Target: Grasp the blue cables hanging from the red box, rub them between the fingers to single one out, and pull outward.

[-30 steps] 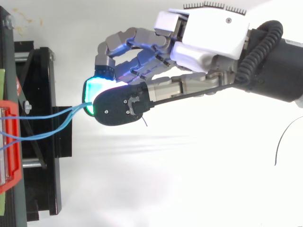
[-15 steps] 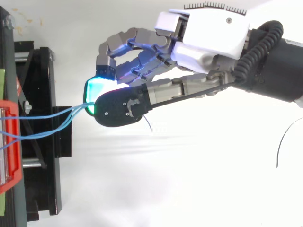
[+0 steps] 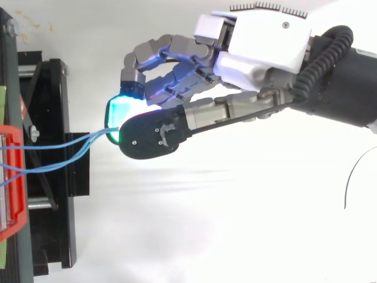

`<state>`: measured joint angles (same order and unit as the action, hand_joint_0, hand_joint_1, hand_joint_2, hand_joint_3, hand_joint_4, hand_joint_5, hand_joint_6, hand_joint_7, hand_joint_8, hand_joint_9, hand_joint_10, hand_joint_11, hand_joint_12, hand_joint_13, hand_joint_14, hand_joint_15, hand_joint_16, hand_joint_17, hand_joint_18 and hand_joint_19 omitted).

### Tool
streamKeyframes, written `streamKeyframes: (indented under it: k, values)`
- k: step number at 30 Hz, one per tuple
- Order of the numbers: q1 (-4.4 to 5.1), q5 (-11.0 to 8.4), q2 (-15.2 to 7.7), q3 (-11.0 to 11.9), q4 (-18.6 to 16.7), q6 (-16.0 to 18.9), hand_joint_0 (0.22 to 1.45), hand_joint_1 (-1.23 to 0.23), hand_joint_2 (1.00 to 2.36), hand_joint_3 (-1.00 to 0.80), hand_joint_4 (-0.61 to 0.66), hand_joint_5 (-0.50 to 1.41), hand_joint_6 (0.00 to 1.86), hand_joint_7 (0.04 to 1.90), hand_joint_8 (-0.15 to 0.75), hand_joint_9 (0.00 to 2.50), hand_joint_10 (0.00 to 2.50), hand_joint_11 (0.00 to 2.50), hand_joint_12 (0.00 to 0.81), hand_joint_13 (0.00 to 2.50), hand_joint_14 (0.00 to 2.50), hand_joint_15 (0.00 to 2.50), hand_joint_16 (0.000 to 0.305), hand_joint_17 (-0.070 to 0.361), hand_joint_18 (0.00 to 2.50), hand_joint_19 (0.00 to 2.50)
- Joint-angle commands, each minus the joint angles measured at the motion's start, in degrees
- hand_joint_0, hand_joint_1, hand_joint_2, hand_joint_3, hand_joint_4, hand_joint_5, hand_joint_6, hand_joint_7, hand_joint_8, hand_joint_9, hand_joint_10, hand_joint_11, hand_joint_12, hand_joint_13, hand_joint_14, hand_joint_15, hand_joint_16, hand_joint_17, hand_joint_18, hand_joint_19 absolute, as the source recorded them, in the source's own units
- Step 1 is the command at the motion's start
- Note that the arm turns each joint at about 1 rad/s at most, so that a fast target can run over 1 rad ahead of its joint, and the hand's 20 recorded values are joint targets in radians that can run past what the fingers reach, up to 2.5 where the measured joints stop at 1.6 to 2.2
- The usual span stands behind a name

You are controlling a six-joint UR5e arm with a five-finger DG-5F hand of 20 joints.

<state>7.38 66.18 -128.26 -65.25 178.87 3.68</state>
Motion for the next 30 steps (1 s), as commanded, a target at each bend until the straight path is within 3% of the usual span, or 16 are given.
streamKeyframes:
  k: [1, 5, 12, 21, 30]
  values:
    - [0.0, 0.0, -0.06, 0.03, 0.17, 0.1, 0.54, -0.61, 1.0, -0.47, 0.24, -0.13, 0.65, 1.09, 0.252, 0.85, 0.01, 0.42, 0.339, 0.78, 0.01, 0.37, 0.046, 0.104, 0.66, 0.53]
    - [0.0, 0.0, -0.06, -0.05, 0.17, 0.19, 0.53, -0.62, 1.0, -0.49, 0.24, -0.13, 0.65, 1.09, 0.261, 0.86, 0.01, 0.42, 0.347, 0.78, 0.01, 0.37, 0.047, 0.106, 0.66, 0.52]
    - [0.18, 0.0, -0.06, 0.03, 0.17, 0.19, 0.52, -0.75, 1.0, -0.49, 0.23, -0.13, 0.65, 1.1, 0.265, 0.84, 0.01, 0.42, 0.35, 0.78, 0.01, 0.37, 0.048, 0.109, 0.67, 0.54]
    - [0.26, 0.0, 0.03, -0.05, 0.17, 0.19, 0.64, -0.81, 1.01, -0.18, 0.21, -0.15, 0.71, 1.01, 0.253, 0.81, 0.01, 0.42, 0.344, 0.77, 0.01, 0.36, 0.047, 0.107, 0.67, 0.51]
    - [0.35, 0.0, -0.06, -0.05, 0.17, 0.19, 0.7, -0.89, 1.02, -0.21, 0.18, -0.16, 0.74, 1.0, 0.226, 0.74, 0.01, 0.4, 0.324, 0.74, 0.01, 0.34, 0.044, 0.099, 0.66, 0.48]
